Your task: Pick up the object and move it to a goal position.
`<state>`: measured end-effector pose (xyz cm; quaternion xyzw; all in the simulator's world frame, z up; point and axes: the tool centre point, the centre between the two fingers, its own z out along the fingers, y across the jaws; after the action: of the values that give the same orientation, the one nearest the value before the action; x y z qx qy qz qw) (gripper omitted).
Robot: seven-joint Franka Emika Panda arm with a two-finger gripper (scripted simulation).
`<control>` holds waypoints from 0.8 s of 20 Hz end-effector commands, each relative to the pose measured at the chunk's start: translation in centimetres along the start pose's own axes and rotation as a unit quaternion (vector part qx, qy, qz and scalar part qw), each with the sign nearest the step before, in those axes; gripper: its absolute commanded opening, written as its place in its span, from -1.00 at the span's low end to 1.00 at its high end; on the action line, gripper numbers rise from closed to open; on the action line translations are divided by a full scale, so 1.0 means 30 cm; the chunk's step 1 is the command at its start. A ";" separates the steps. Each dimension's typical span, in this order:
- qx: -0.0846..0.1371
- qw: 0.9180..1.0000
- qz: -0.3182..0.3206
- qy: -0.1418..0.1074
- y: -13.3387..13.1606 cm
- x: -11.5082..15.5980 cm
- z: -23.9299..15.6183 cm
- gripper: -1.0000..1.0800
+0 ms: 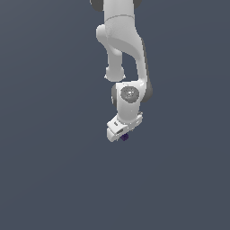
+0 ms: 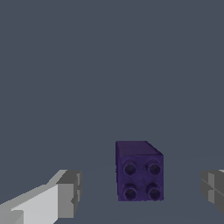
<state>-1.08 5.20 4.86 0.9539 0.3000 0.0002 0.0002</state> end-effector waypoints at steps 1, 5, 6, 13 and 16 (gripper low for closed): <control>0.000 1.000 -0.001 0.000 -0.001 -0.002 0.043 0.92; 0.000 1.000 -0.001 0.000 -0.002 0.000 0.082 0.92; 0.000 1.000 -0.001 0.000 -0.001 0.000 0.086 0.92; 0.000 1.000 -0.001 0.000 0.000 0.001 0.089 -1.00; 0.000 1.000 -0.001 0.000 0.000 0.001 0.089 -1.00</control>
<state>-1.06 5.20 2.22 0.9536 0.3012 -0.0001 0.0001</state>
